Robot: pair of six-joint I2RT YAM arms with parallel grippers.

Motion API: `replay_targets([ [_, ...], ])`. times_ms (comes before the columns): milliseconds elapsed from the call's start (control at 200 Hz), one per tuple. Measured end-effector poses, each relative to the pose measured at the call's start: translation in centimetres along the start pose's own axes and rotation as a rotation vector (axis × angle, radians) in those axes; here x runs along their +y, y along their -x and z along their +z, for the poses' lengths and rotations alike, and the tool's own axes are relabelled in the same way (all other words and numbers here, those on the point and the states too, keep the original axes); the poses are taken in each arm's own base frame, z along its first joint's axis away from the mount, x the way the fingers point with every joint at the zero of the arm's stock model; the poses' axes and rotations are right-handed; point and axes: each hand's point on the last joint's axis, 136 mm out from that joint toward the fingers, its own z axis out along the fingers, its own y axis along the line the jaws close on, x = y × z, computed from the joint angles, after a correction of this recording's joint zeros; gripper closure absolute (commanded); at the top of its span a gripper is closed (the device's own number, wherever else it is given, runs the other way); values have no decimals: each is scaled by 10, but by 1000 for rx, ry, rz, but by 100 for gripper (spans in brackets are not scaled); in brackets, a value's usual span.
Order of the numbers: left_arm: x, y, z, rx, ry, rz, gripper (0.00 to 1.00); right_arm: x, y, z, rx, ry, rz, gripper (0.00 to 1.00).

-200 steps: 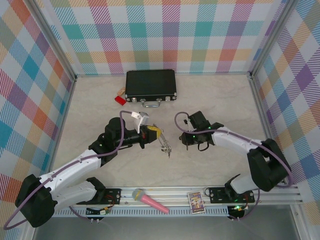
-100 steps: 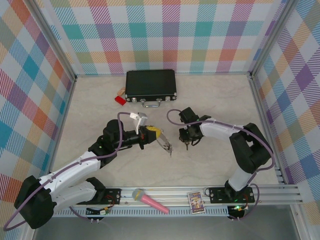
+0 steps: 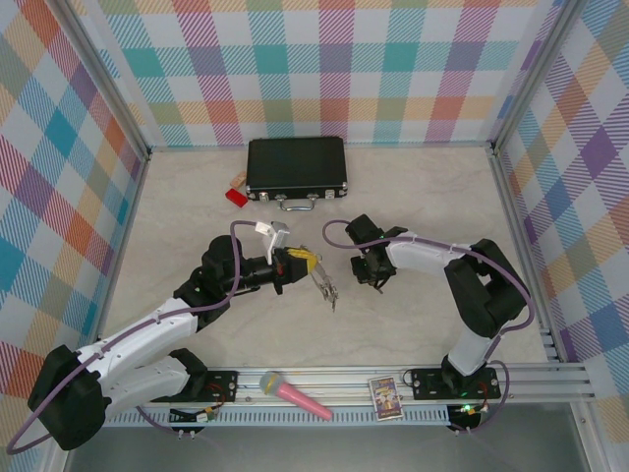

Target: Put the keys on the keyring

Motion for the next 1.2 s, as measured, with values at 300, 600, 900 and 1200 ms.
replay_targets([
  [300,-1,0,0,1,-6,1,100,-2,-3,-3,13,-8,-2,71],
  [600,-2,-1,-3,-12,-8,9,100,0,2,-20,6,12,-22,73],
  [900,-1,-5,-3,-9,-7,7,100,6,4,-28,27,39,-57,73],
  [1200,-1,-4,-3,-10,-7,8,100,4,-2,-17,63,22,-70,77],
])
